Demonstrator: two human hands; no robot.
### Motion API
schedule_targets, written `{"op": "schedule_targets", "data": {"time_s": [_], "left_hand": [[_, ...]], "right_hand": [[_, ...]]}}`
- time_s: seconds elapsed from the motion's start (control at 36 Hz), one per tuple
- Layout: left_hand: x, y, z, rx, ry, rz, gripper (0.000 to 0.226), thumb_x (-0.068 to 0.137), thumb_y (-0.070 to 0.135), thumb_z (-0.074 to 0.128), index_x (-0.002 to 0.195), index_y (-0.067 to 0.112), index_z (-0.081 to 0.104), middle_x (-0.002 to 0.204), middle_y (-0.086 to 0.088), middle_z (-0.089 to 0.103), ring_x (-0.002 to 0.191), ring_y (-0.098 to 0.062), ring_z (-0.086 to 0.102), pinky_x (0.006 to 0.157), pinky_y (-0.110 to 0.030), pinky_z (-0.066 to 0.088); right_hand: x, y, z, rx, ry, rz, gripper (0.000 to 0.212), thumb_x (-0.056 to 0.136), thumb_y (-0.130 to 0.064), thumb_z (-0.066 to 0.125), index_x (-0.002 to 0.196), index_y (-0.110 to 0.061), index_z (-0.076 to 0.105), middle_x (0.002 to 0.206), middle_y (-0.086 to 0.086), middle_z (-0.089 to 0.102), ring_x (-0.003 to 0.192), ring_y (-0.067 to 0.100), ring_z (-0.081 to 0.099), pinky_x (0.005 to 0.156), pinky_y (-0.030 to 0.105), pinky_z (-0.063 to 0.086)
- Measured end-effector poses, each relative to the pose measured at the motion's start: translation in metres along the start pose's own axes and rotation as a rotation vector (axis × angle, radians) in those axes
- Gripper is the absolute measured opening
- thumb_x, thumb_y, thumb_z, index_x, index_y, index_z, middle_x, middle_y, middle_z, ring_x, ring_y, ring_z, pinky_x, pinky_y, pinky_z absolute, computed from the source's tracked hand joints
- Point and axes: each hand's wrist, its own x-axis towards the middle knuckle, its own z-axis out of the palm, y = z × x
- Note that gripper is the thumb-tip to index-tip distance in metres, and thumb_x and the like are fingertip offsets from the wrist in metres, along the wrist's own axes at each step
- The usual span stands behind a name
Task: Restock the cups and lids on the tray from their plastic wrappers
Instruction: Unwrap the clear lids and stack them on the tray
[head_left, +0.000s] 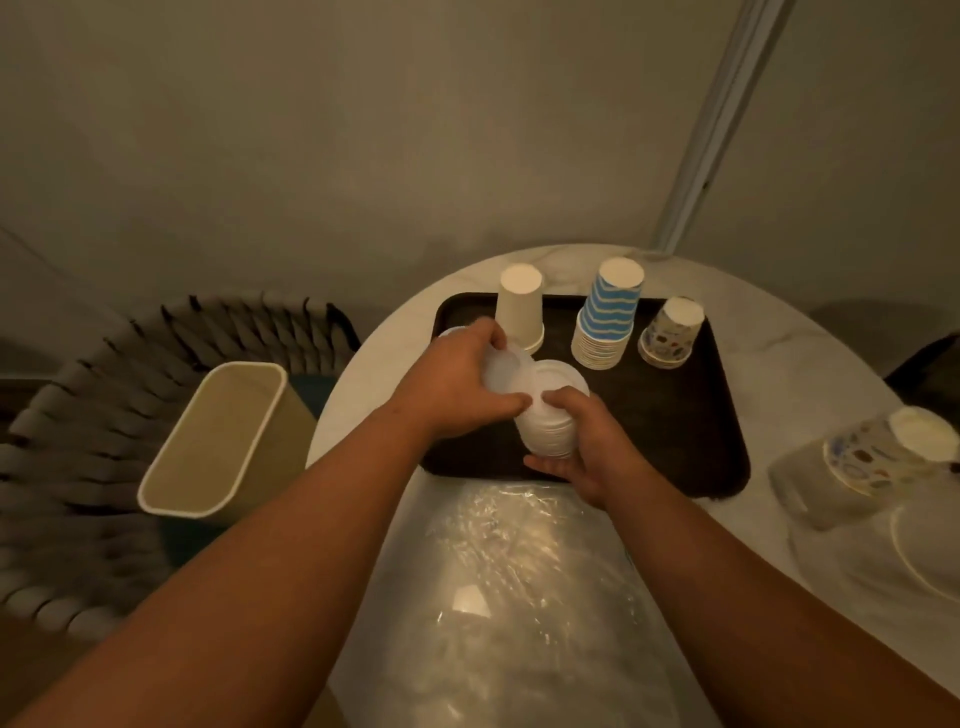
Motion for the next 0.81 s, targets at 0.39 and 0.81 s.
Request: {"op": "schedule_targets", "data": {"time_s": [0.39,0.81], "left_hand": [[0.061,-0.059,0.002,0.193,-0.055,-0.102,0.081,0.075,0.041,0.079,0.145,0.027,0.040,0.145,-0.001,0.048,0.129,-0.022,0.047,0.102,-0.036,0.042],[0.081,-0.062,0.016,0.255,-0.225,-0.154,0.079,0.085,0.041,0.071,0.151,0.033,0.029,0.154,-0.007,0.030,0.135,-0.030,0.040,0.105,-0.040,0.042]], "right_hand": [[0.026,0.004,-0.008,0.105,0.039,0.005,0.045,0.087,-0.024,0.063,0.129,-0.030,0.048,0.128,0.011,0.053,0.113,0.035,0.056,0.078,0.050,0.056],[0.023,0.009,-0.016,0.097,0.048,-0.002,0.044,0.087,-0.022,0.063,0.128,-0.029,0.049,0.129,0.011,0.052,0.113,0.034,0.055,0.079,0.051,0.056]]}}
